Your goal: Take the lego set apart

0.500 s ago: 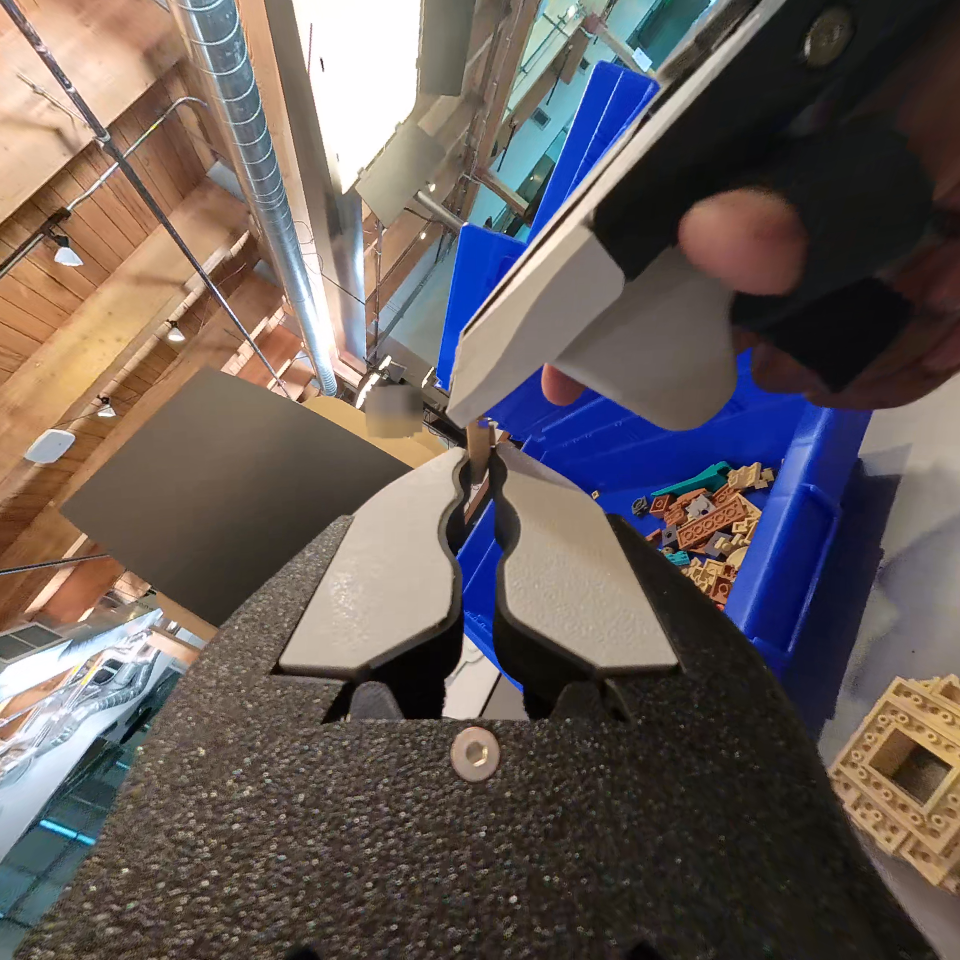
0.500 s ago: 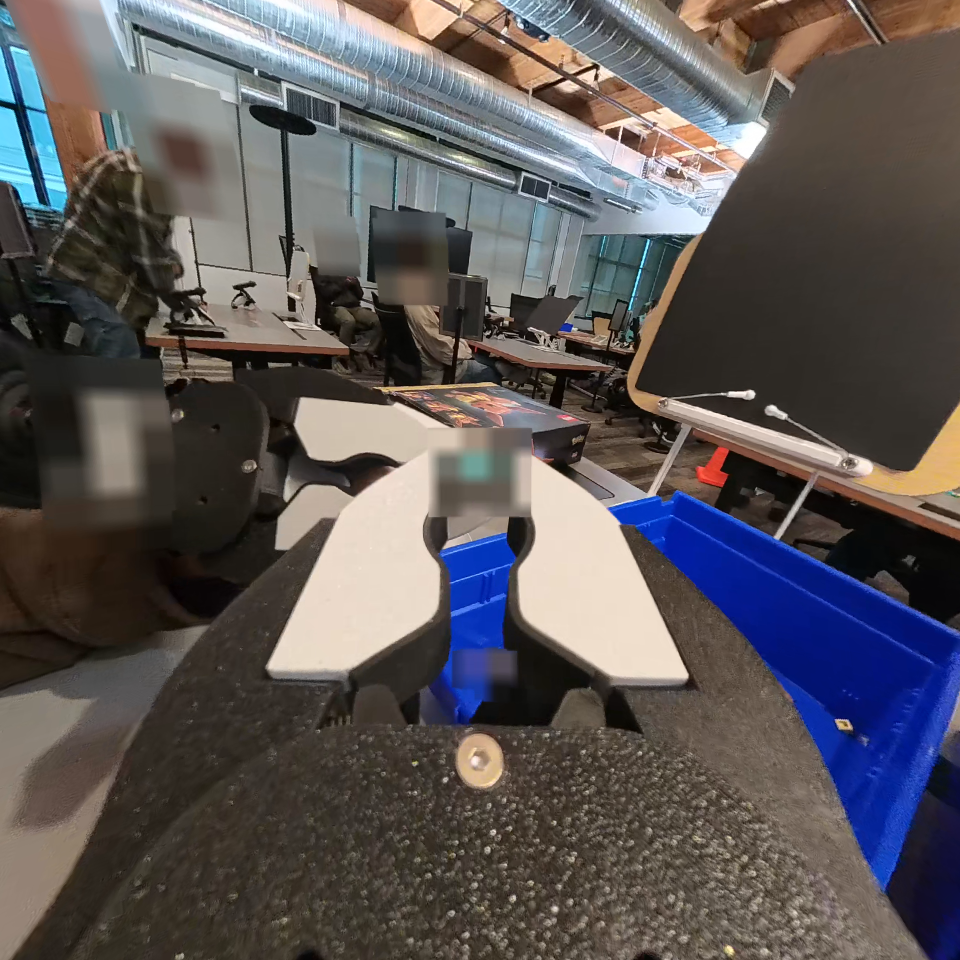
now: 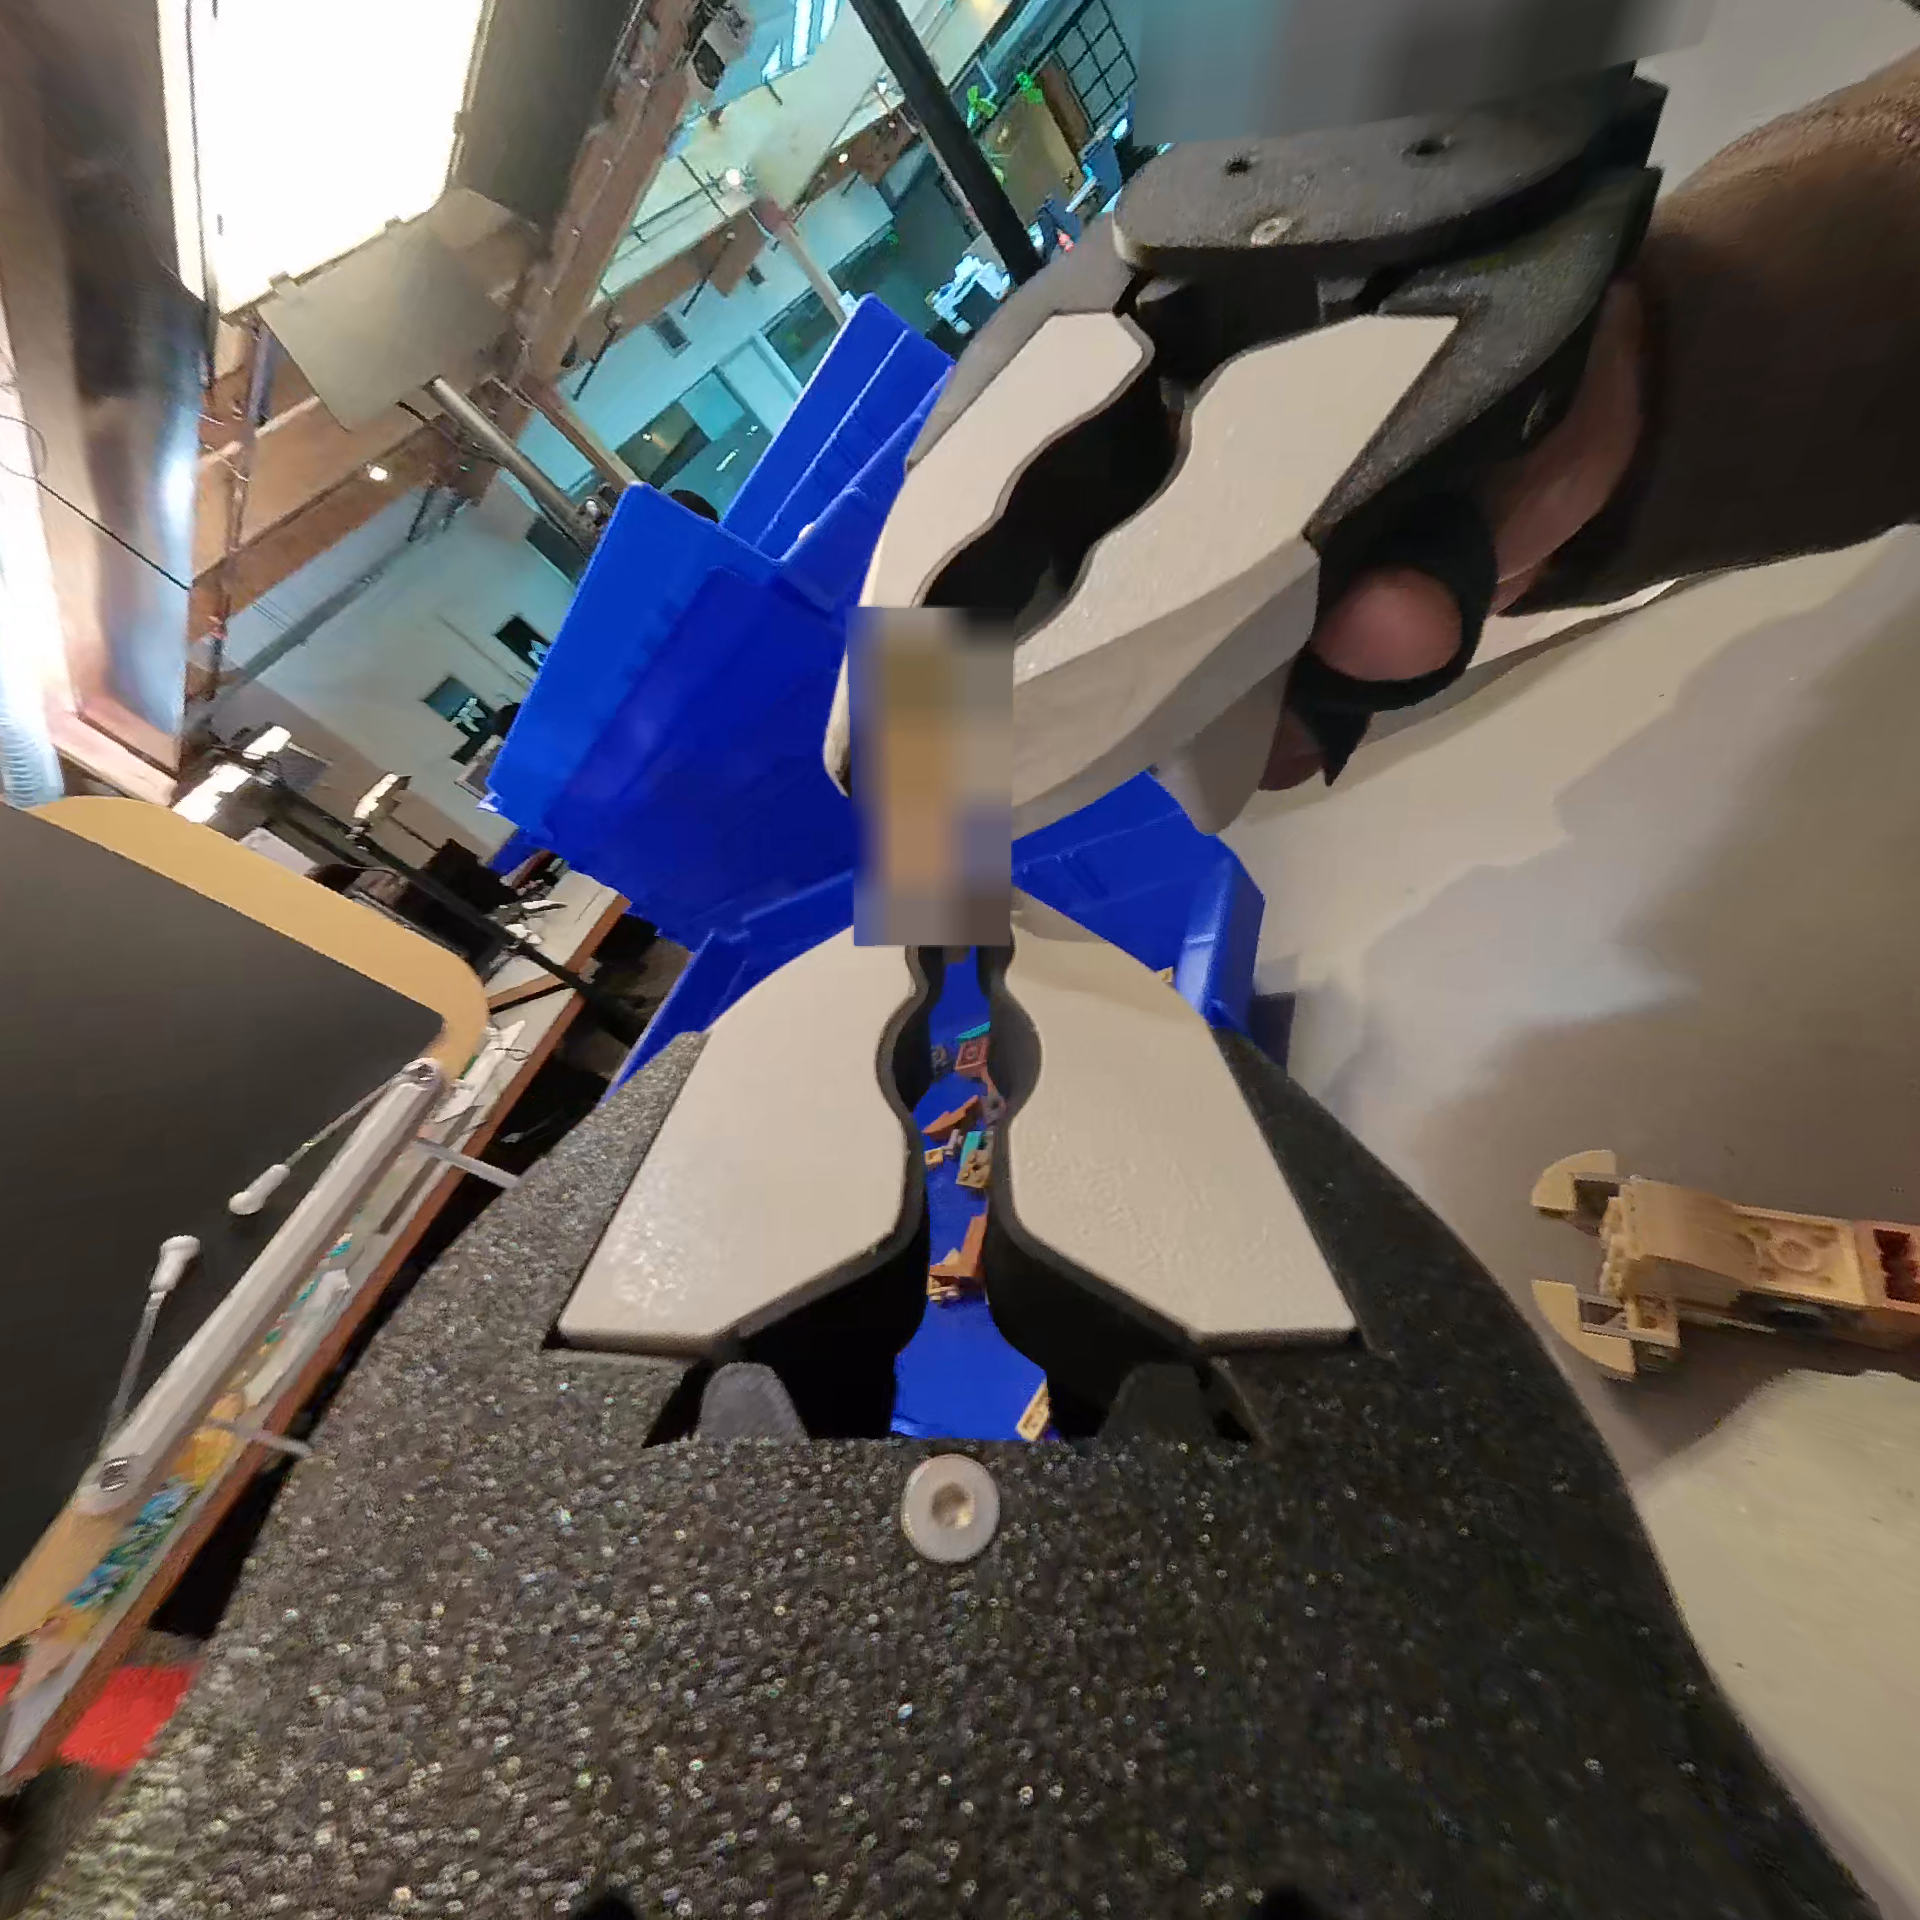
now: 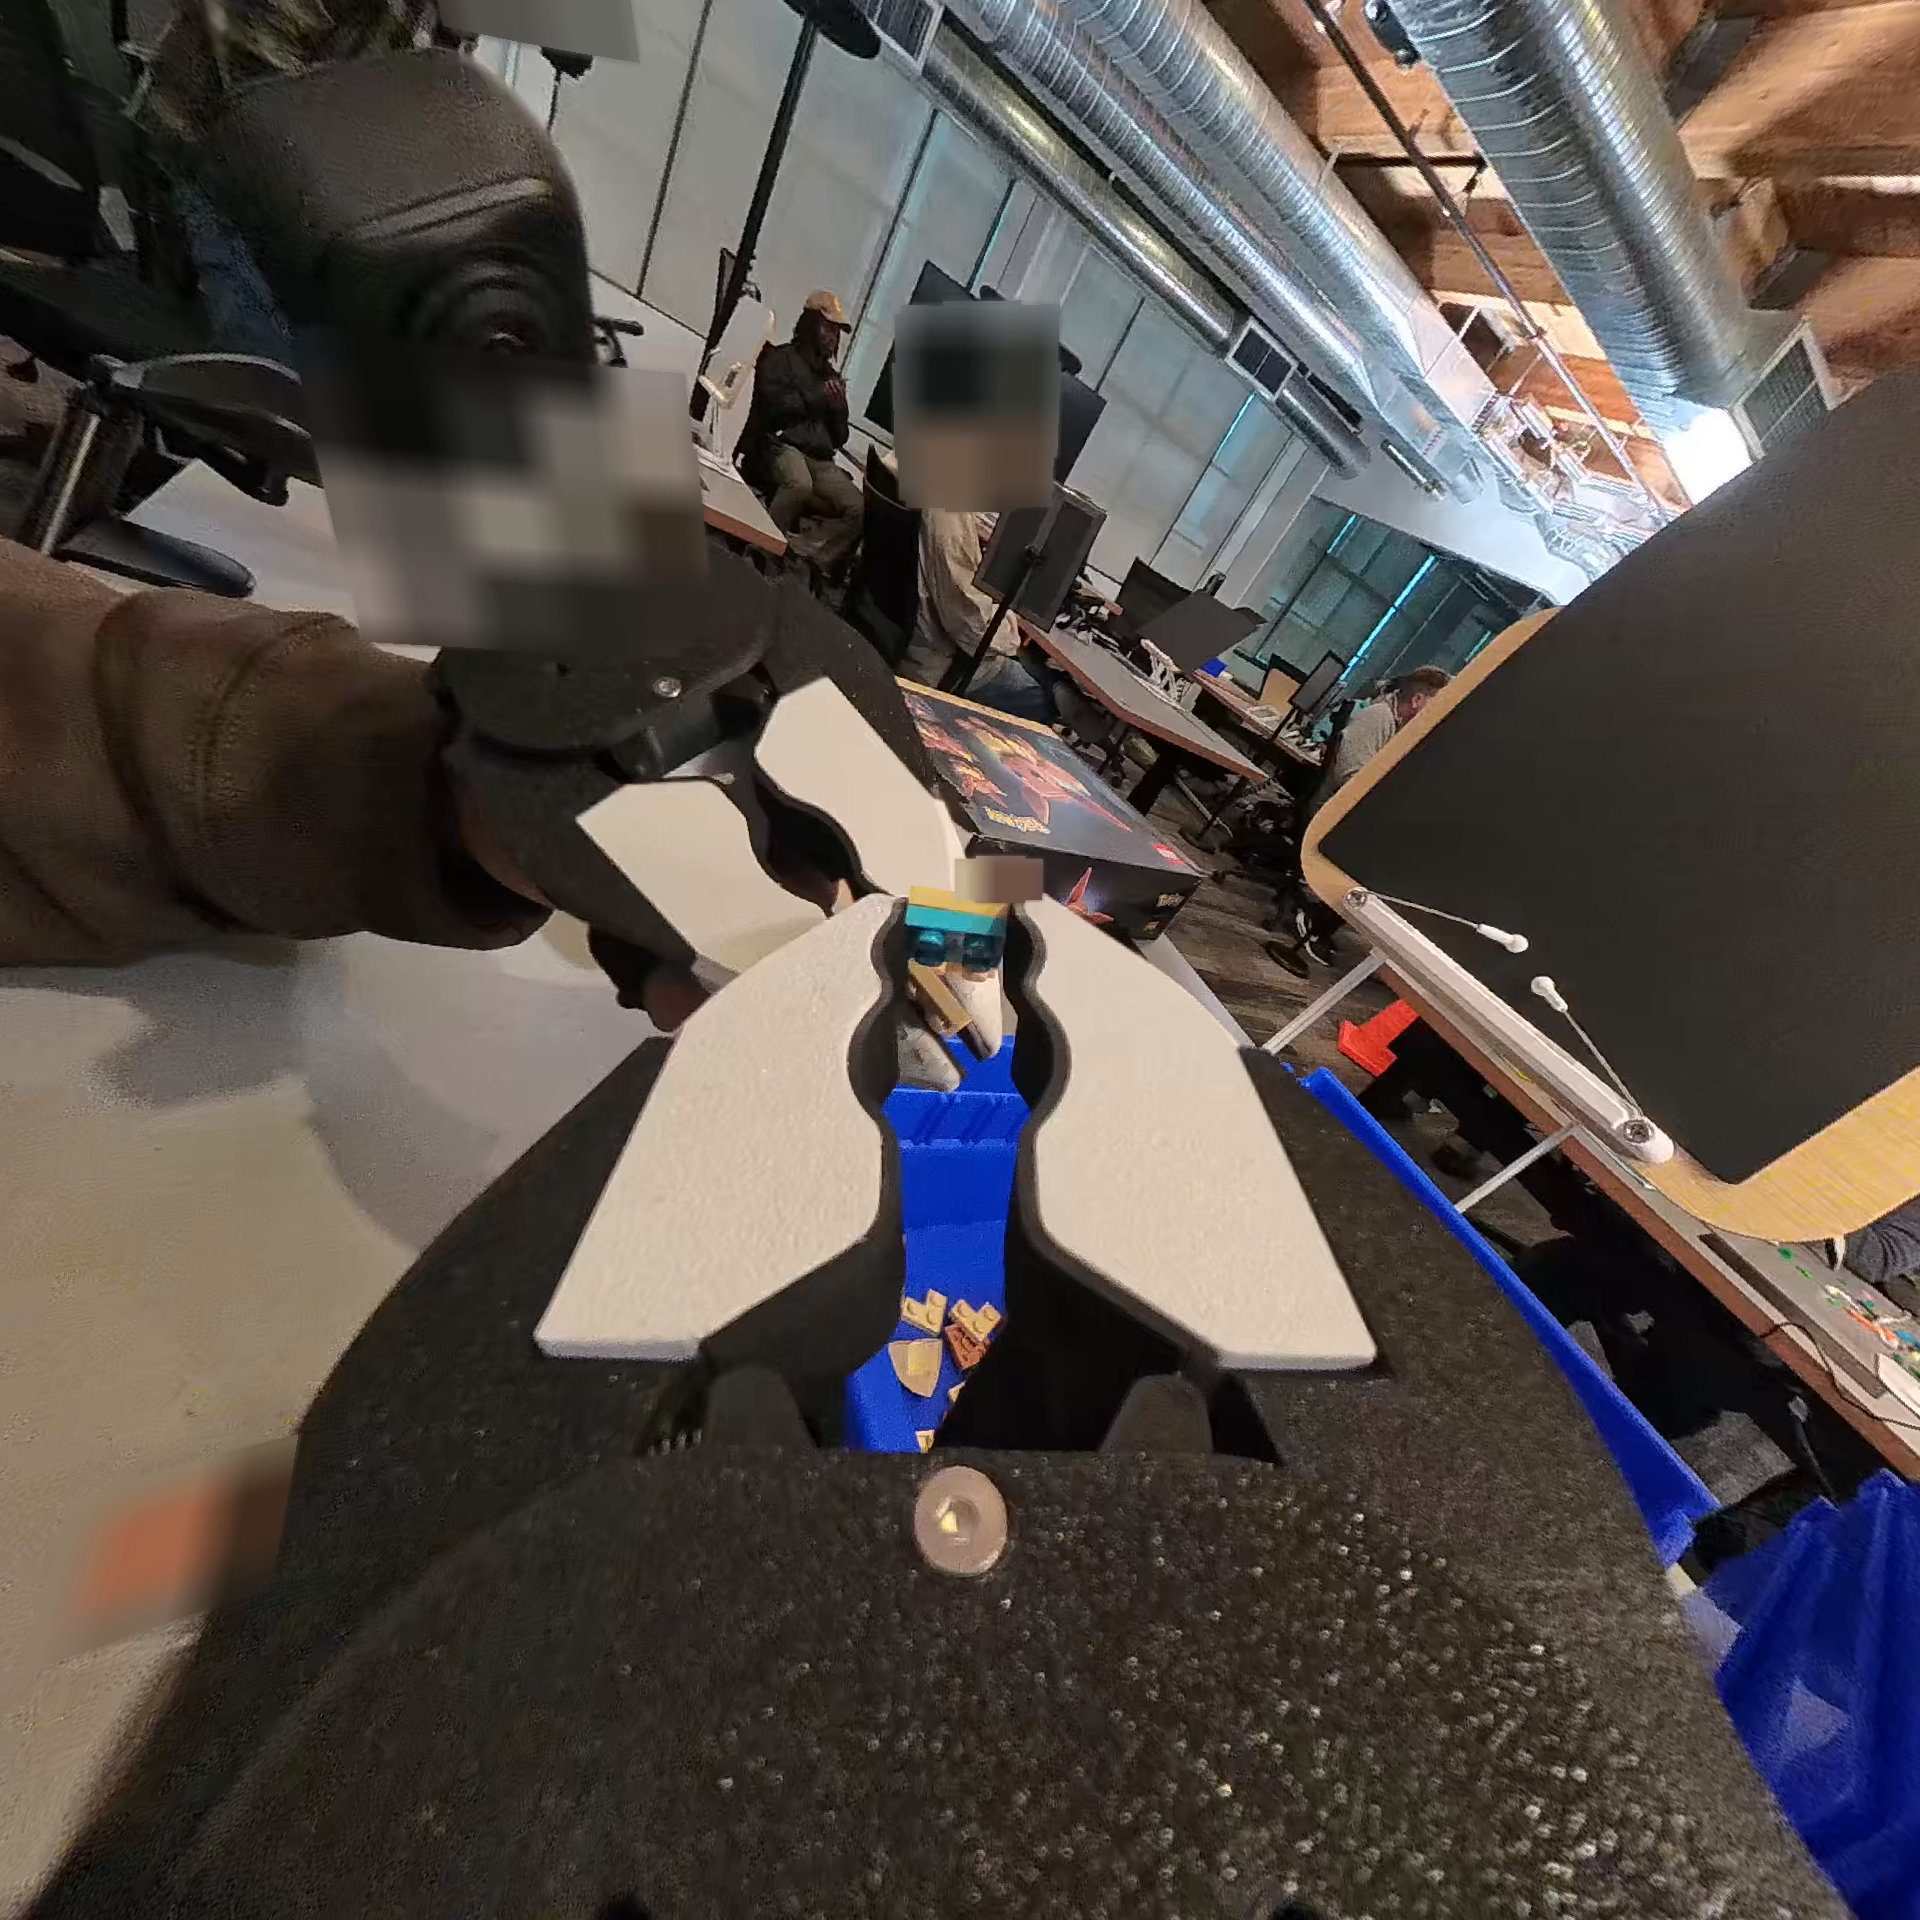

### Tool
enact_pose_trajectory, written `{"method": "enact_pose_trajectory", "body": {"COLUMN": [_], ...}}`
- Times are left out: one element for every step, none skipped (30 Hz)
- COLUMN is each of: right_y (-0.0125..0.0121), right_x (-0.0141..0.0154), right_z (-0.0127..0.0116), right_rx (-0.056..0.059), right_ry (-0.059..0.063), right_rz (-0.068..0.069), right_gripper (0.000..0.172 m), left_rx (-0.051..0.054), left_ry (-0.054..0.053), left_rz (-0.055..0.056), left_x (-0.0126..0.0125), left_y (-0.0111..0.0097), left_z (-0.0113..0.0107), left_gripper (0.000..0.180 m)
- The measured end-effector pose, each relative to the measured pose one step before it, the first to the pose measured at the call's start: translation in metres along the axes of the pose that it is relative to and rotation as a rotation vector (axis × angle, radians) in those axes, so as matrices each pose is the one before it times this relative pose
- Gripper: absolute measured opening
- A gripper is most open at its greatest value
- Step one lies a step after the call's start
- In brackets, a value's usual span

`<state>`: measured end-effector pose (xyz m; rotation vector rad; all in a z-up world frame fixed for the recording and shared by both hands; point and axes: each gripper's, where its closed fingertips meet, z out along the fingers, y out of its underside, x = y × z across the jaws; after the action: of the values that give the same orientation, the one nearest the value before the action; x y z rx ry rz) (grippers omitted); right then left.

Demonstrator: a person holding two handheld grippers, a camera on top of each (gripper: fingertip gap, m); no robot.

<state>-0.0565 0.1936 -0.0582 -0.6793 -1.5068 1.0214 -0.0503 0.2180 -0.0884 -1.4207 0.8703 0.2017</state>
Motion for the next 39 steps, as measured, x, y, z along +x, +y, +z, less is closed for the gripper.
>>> {"method": "enact_pose_trajectory", "body": {"right_y": [0.0004, -0.00026, -0.00115, -0.00092, -0.00048, -0.00059, -0.0013, -0.00135, -0.00078, -0.00029, 0.00021, 0.00124, 0.00124, 0.0004, -0.00048, -0.00092, -0.00086, -0.00094, -0.00102, -0.00128, -0.00148, -0.00196, -0.00197, -0.00156, -0.001, -0.00043, 0.00037, 0.00072, 0.00103, 0.00145, 0.00179, 0.00201, 0.00286, 0.00328, 0.00385, 0.00403, 0.00347, 0.00328, 0.00336], "right_x": [-0.00012, 0.00065, 0.00282, 0.00486, 0.00536, 0.00565, 0.00629, 0.00736, 0.00759, 0.00708, 0.00539, 0.00381, 0.00206, 0.00029, -0.00109, -0.00172, -0.00161, -0.00156, -0.00133, -0.00107, -0.00071, -0.00022, 0.00039, 0.00109, 0.00134, 0.0012, 0.00057, -0.00018, -0.001, -0.00133, -0.00125, -0.00076, -0.00064, -0.00073, -0.00074, -0.00078, -0.00127, -0.00179, -0.00244], "right_z": [-0.00036, -0.0007, -0.00164, -0.00243, -0.00284, -0.00283, -0.0026, -0.00226, -0.00155, -0.00111, -0.00059, -0.00028, 0.00009, 0.00021, 0.00029, 0.00028, 0.00035, 0.00012, -0.00016, -0.00049, -0.00073, -0.00096, -0.00113, -0.001, -0.00079, -0.00059, -0.00026, 0.00008, 0.00042, 0.00078, 0.00088, 0.00108, 0.00121, 0.00138, 0.00145, 0.00142, 0.00141, 0.0012, 0.00131], "right_rx": [0.0016, 0.0043, 0.0108, 0.0135, 0.0135, 0.0186, 0.0243, 0.0218, 0.0134, 0.0076, 0.0024, -0.0044, -0.0059, 0.0004, 0.0055, 0.0067, 0.0065, 0.0073, 0.0104, 0.0131, 0.0162, 0.0193, 0.0184, 0.0131, 0.0083, 0.0027, -0.0032, -0.0067, -0.0084, -0.0106, -0.0127, -0.0156, -0.0212, -0.025, -0.0288, -0.0288, -0.0236, -0.0224, -0.0211], "right_ry": [-0.0068, -0.0045, 0.0044, 0.01, 0.0049, 0.003, 0.0076, 0.0164, 0.0216, 0.0226, 0.0179, 0.0127, 0.0064, -0.0026, -0.0101, -0.0138, -0.0147, -0.0164, -0.0204, -0.0249, -0.0276, -0.0268, -0.0221, -0.013, -0.0035, 0.0028, 0.0058, 0.005, 0.003, 0.004, 0.01, 0.0168, 0.0202, 0.0207, 0.0218, 0.0222, 0.0187, 0.0116, 0.0045], "right_rz": [0.0025, 0.006, 0.0159, 0.0297, 0.0461, 0.0611, 0.0662, 0.0623, 0.0529, 0.0415, 0.0318, 0.0248, 0.0208, 0.0229, 0.0266, 0.0287, 0.03, 0.0344, 0.0441, 0.0557, 0.0638, 0.0656, 0.0598, 0.045, 0.0249, 0.006, -0.0066, -0.0123, -0.0133, -0.0178, -0.0288, -0.0402, -0.0464, -0.0485, -0.0532, -0.0576, -0.0534, -0.0444, -0.0353], "right_gripper": [0.018, 0.017, 0.017, 0.017, 0.017, 0.017, 0.017, 0.017, 0.017, 0.017, 0.018, 0.018, 0.017, 0.018, 0.018, 0.018, 0.017, 0.017, 0.017, 0.017, 0.018, 0.018, 0.017, 0.017, 0.017, 0.017, 0.017, 0.018, 0.017, 0.017, 0.018, 0.017, 0.017, 0.017, 0.017, 0.017, 0.017, 0.017, 0.018], "left_rx": [0.0075, 0.0036, 0.003, 0.0051, 0.0027, 0.0063, -0.0004, -0.0023, -0.0004, -0.002, 0.0001, 0.011, 0.0154, 0.0119, 0.0158, 0.0264, 0.0227, 0.0118, 0.0086, 0.0118, 0.0128, 0.0119, 0.007, -0.0009, -0.0113, -0.0283, -0.0491, -0.0663, -0.0706, -0.0743, -0.0759, -0.0737, -0.0696, -0.0659, -0.0533, -0.0383, -0.0295, -0.0209, -0.0146], "left_ry": [0.0147, 0.0108, -0.0012, -0.0176, -0.0216, -0.0313, -0.016, -0.0003, -0.0034, -0.0073, 0.0019, 0.0088, 0.0197, 0.0426, 0.049, 0.0219, 0.0162, 0.0176, 0.01, 0.0027, 0.0055, 0.0101, 0.0087, 0.0046, 0.0034, 0.0037, 0.0086, 0.0124, 0.0099, 0.0155, 0.0261, 0.0258, 0.0248, 0.0236, 0.0154, 0.0076, 0.0081, 0.01, 0.0059], "left_rz": [-0.0225, -0.0171, -0.0073, -0.004, -0.0042, -0.0019, 0.0042, 0.0033, 0.0, -0.0073, -0.0207, -0.0305, -0.043, -0.0613, -0.0739, -0.0611, -0.0464, -0.0411, -0.0382, -0.036, -0.0327, -0.0304, -0.0231, -0.0099, 0.0034, 0.0165, 0.0326, 0.0542, 0.0768, 0.0926, 0.0975, 0.0917, 0.0747, 0.0541, 0.0352, 0.0177, 0.0037, -0.0053, -0.0094], "left_x": [0.0011, 0.0006, -0.00065, -0.00337, -0.00453, -0.00599, -0.00344, -0.0005, -0.00041, -0.00101, -0.00023, 0.00057, 0.00128, 0.00359, 0.00393, 0.0004, -0.00019, 0.00005, -0.00084, -0.00169, -0.00109, -0.00011, 0.00024, 0.00024, 0.00092, 0.0016, 0.00353, 0.00561, 0.00726, 0.00977, 0.01282, 0.01329, 0.01276, 0.0113, 0.00864, 0.00595, 0.00439, 0.00352, 0.00217], "left_y": [-0.00005, 0.00018, -0.00008, -0.00072, -0.00053, -0.00109, -0.00033, -0.00002, 0.00003, 0.0004, 0.00048, -0.00068, -0.0011, -0.00059, -0.00094, -0.0022, -0.00207, -0.00107, -0.00082, -0.00126, -0.00145, -0.00126, -0.00049, 0.00051, 0.00189, 0.00408, 0.00695, 0.00918, 0.00929, 0.00897, 0.008, 0.00629, 0.00455, 0.00343, 0.00195, 0.00084, 0.00092, 0.00125, 0.00157], "left_z": [0.00011, 0.00024, -0.0003, -0.00125, -0.00187, -0.00224, -0.00166, -0.00071, -0.00012, 0.00071, 0.00097, 0.00075, 0.00037, 0.00045, 0.0002, -0.00054, -0.00085, -0.00086, -0.00085, -0.001, -0.0009, -0.00066, -0.00023, 0.00024, 0.00077, 0.00156, 0.00254, 0.00353, 0.00465, 0.00586, 0.00698, 0.0079, 0.00838, 0.00858, 0.00811, 0.00709, 0.00589, 0.00456, 0.0033], "left_gripper": [0.005, 0.005, 0.005, 0.005, 0.005, 0.005, 0.006, 0.005, 0.005, 0.005, 0.005, 0.005, 0.005, 0.005, 0.005, 0.005, 0.005, 0.005, 0.005, 0.005, 0.005, 0.005, 0.005, 0.005, 0.005, 0.005, 0.005, 0.005, 0.005, 0.005, 0.006, 0.006, 0.006, 0.006, 0.006, 0.006, 0.006, 0.006, 0.006]}}
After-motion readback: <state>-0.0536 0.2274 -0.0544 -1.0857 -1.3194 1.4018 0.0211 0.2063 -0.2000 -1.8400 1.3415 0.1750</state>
